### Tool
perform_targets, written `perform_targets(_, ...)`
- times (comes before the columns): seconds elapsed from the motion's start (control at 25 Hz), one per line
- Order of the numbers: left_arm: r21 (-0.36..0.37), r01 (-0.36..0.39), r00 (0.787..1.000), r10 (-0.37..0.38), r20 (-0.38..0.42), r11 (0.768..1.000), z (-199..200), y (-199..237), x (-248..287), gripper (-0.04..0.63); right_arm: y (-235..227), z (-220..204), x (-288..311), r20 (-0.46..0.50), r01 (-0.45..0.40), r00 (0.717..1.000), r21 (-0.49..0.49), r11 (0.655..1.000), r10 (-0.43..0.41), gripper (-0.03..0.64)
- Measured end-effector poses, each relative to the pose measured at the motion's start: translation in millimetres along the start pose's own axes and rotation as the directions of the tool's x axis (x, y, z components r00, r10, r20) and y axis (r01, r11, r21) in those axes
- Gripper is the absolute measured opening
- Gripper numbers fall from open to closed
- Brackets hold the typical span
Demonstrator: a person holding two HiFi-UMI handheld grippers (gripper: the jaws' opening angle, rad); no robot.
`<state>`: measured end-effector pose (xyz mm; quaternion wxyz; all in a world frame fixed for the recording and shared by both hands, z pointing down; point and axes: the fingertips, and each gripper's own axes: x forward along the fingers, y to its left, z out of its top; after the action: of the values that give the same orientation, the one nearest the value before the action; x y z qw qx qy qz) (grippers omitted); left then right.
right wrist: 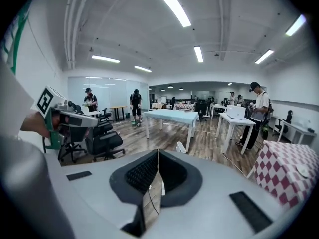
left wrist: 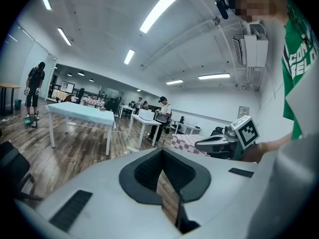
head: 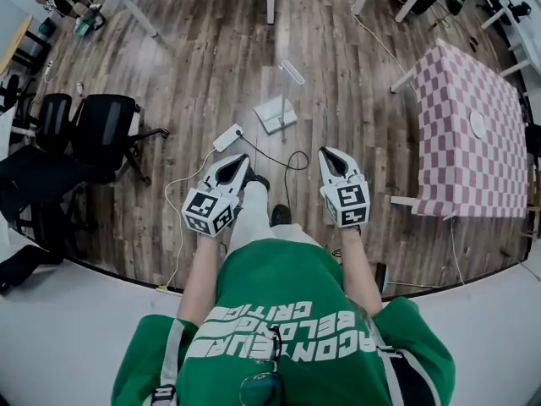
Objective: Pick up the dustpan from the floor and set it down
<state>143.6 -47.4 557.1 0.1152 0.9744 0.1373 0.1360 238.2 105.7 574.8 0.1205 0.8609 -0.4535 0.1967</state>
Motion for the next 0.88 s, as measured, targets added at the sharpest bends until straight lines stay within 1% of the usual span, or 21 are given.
perform_targets(0.24, -0.009, -0.034, 0.999, 0.035, 0.015, 0.999, -2, -6, -10, -0.007, 13, 3, -22, 0.069, -0.01, 0.998, -0.001, 1.0, 0.01, 0.012)
perform_targets(0.88, 0.001, -0.04, 0.998, 0.04, 0.045, 0.999, 8, -4, -14, -0.008, 12, 14, -28, 0.089, -0.002, 0.996, 0.0, 1.0, 0.002, 0.009)
